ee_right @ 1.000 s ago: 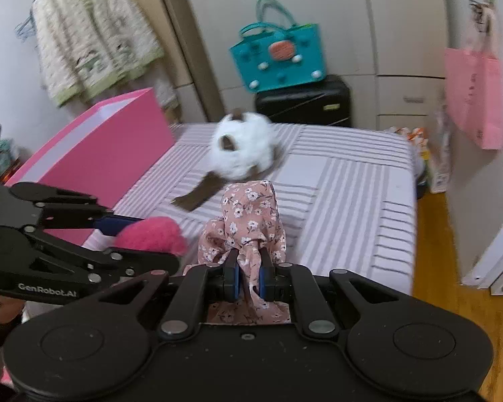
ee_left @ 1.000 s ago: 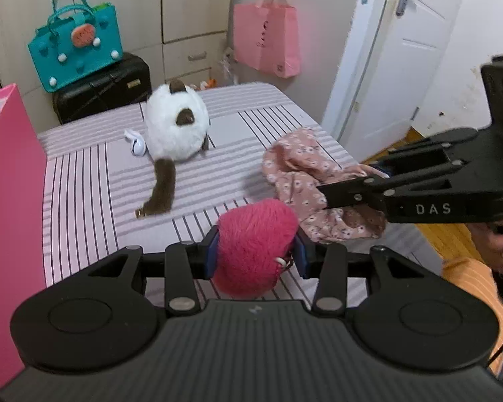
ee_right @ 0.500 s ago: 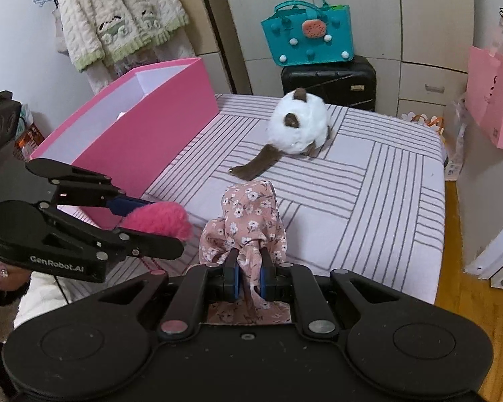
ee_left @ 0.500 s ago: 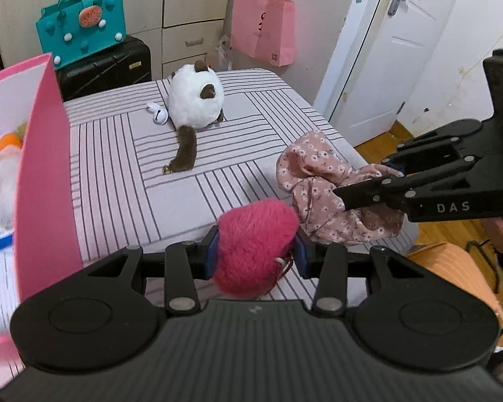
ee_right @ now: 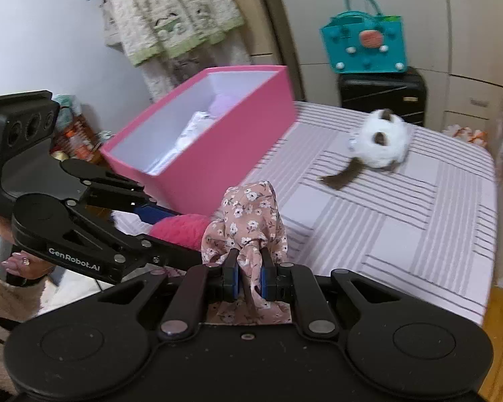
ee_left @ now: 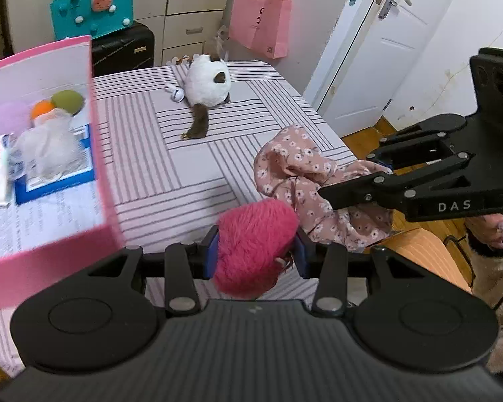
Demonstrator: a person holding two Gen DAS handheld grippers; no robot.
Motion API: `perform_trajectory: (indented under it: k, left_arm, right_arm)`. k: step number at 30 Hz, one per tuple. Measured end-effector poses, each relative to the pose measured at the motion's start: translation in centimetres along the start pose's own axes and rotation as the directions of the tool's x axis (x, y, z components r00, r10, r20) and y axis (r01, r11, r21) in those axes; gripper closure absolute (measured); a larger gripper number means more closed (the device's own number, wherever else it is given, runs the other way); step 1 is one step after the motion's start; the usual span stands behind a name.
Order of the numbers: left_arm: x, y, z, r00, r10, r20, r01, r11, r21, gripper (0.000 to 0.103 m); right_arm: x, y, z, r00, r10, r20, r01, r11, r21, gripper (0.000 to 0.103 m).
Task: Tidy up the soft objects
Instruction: 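Lift the pom-pom and scrunchie and carry both over the pink box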
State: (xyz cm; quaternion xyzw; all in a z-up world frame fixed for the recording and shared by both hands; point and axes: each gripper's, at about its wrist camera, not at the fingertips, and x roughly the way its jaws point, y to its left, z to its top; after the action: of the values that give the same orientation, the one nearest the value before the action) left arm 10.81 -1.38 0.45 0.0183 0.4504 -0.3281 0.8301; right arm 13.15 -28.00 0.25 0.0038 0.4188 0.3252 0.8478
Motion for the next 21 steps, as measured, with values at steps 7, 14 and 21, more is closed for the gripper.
perform_trajectory:
  k: [7,14,21]
  left_arm:
    - [-3.7,1.0,-1.9,1.0,0.003,-0.001,-0.003,0.999,-0.034,0.061]
    - [-7.1,2.5,-2.6,0.998,0.046,0.046,-0.043,0.998,-0.05,0.061]
    - [-9.1,4.6,-2.3,0.988,0.078,0.132,-0.072,0.996,-0.056,0.061]
  right_arm:
    - [0.4,2.7,0.9,0.996,0.079,-0.041,-0.081,0.996,-0.03,0.089]
    - [0.5,5.4,2.2,0.988,0.148,-0.044,-0.15,0.987,-0.06,0.089]
    - [1.5,8.0,4.5,0.985,0.173,0.005,-0.171,0.978,-0.121,0.089]
